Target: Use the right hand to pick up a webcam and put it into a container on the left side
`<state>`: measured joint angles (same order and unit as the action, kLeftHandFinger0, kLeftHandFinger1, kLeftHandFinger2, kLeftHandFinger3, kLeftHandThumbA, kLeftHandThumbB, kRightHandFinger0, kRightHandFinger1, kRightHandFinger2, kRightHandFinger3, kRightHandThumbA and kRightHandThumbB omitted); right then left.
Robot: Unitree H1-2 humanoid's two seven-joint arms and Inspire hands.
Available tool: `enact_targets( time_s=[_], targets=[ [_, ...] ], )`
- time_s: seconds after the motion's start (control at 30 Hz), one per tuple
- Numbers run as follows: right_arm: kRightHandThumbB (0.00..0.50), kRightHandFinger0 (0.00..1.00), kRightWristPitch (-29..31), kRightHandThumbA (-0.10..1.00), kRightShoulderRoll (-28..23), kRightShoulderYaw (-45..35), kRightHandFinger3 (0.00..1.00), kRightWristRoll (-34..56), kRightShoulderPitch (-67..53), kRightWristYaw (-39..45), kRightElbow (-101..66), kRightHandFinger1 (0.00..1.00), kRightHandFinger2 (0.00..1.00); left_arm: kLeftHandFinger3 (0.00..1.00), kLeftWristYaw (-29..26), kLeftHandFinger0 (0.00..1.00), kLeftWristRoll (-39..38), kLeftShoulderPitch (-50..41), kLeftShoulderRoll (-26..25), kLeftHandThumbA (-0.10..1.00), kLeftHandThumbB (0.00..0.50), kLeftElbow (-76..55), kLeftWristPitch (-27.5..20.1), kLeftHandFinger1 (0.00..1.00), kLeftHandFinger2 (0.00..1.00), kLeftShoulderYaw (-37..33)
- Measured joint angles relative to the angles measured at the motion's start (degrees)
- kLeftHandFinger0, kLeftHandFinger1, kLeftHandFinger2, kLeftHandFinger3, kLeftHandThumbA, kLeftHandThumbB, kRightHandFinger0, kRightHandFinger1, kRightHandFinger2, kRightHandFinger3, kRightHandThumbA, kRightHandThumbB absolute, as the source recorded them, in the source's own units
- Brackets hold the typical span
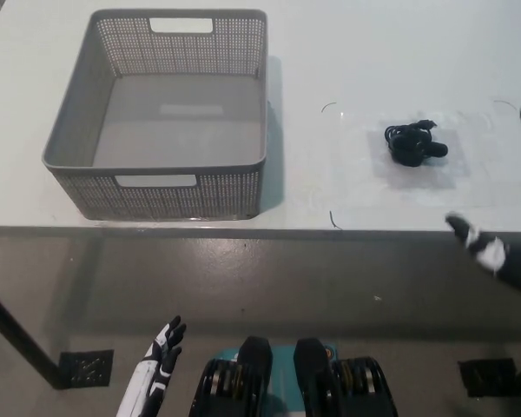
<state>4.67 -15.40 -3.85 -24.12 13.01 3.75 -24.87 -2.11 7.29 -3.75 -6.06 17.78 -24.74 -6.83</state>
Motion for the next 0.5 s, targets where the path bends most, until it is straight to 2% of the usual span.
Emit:
enact_targets(
  time_s=[0.07, 0.23, 0.43, 0.5],
  targets=[
    [0.409, 1.00, -2.8, 0.85, -1.7, 0.3, 1.00, -2.3, 4.3, 1.2, 1.9, 1.00, 1.00, 1.00, 0.0, 1.00, 0.0, -0.5, 0.0, 1.00, 0.500, 0.1, 0.0, 1.00, 1.00, -0.3],
    [0.447, 1.00, -7.7, 0.77, -4.4, 3.1, 1.00, -7.3, 14.8, 3.1, 9.8, 1.00, 1.00, 1.00, 0.0, 1.00, -0.1, -1.5, 0.0, 1.00, 0.500, 0.2, 0.0, 1.00, 1.00, -0.4],
    [0.483, 1.00, -11.7, 0.81, -5.8, 8.5, 1.00, -11.7, 28.0, 4.9, 25.4, 1.00, 1.00, 1.00, 0.0, 1.00, -0.2, -1.7, 0.0, 1.00, 0.500, 0.4, 0.0, 1.00, 1.00, -0.4],
    [0.485, 1.00, -12.6, 0.79, -6.0, 10.4, 1.00, -12.6, 32.0, 5.5, 31.1, 1.00, 1.00, 1.00, 0.0, 1.00, -0.2, -1.7, 0.0, 1.00, 0.500, 0.5, 0.0, 1.00, 1.00, -0.4]
  ],
)
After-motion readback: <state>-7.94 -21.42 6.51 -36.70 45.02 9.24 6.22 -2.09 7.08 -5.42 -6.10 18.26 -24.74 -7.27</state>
